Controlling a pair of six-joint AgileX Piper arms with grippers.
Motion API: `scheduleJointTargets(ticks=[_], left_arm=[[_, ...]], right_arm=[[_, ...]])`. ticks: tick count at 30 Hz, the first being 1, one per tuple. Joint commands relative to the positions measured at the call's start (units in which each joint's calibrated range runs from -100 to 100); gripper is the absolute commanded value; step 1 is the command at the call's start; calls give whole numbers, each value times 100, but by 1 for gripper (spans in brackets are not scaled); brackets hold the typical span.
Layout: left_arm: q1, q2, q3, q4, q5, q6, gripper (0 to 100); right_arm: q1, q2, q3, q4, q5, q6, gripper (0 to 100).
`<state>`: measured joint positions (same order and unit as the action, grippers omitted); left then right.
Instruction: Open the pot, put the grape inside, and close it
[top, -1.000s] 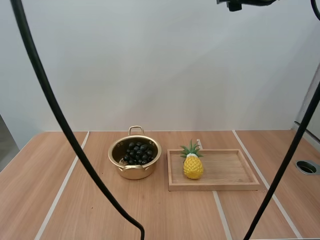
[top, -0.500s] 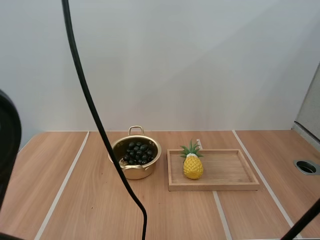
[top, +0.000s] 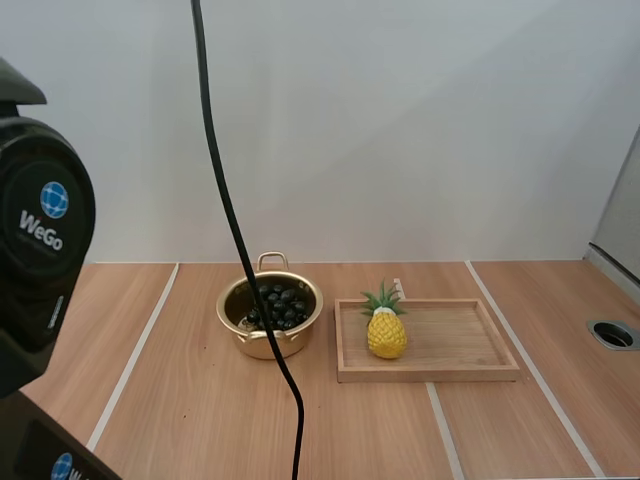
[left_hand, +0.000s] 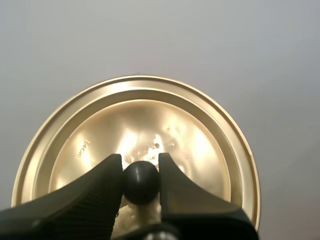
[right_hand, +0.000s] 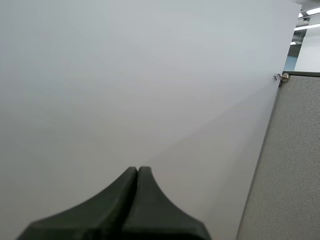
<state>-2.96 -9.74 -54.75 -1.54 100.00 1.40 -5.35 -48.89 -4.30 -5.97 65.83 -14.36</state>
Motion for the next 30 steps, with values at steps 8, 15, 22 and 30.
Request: scheduleJointTargets(ticks=[8,15,22,30], left_arm=[[-6,-18,1791,-252,0,-81,0],[-6,-290,2882,-575,0,-52,0],[-6,-581,4165,-892,0,59,0],[-6,-1132,5955,-892,-335,184,0]], right_arm=[[-18,-110,-36,-122,17,26,0],[-18,-110,-36,-135,17,26,0],[-18,-110,-36,-135,17,26,0],[-18,-110,-36,-146,17,26,0]])
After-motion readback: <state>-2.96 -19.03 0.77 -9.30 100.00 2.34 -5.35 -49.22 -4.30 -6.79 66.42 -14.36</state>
